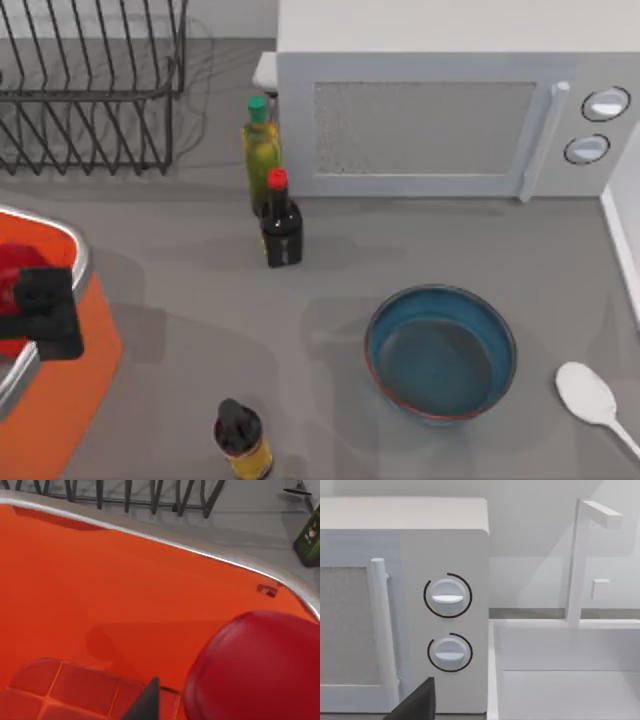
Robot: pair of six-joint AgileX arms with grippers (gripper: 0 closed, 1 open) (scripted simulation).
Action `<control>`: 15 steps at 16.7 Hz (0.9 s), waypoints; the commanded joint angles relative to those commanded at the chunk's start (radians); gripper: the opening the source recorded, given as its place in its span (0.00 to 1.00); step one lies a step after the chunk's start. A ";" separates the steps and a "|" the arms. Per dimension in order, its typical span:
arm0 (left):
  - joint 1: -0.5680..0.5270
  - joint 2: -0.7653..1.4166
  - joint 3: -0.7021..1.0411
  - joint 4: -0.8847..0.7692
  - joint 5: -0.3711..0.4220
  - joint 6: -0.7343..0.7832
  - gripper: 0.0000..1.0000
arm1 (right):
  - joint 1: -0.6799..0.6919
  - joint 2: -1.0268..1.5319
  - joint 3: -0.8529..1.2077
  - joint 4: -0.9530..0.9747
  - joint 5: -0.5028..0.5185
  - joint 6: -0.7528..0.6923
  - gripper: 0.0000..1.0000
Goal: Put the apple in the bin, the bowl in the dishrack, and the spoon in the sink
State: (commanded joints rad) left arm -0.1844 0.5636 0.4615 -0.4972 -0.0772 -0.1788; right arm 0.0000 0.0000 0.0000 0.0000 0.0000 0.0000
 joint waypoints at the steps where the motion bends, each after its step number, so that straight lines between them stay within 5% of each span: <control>1: 0.028 -0.091 -0.069 0.075 0.009 0.026 1.00 | 0.000 0.000 0.000 0.000 0.000 0.000 1.00; 8: 0.171 -0.528 -0.426 0.462 0.069 0.164 1.00 | 0.000 0.000 0.000 0.000 0.000 0.000 1.00; 15: 0.181 -0.560 -0.459 0.495 0.077 0.177 1.00 | 0.000 0.000 0.000 0.000 0.000 0.000 1.00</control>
State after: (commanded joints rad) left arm -0.0039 0.0039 0.0027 -0.0021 -0.0003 -0.0017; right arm 0.0000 0.0000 0.0000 0.0000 0.0000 0.0000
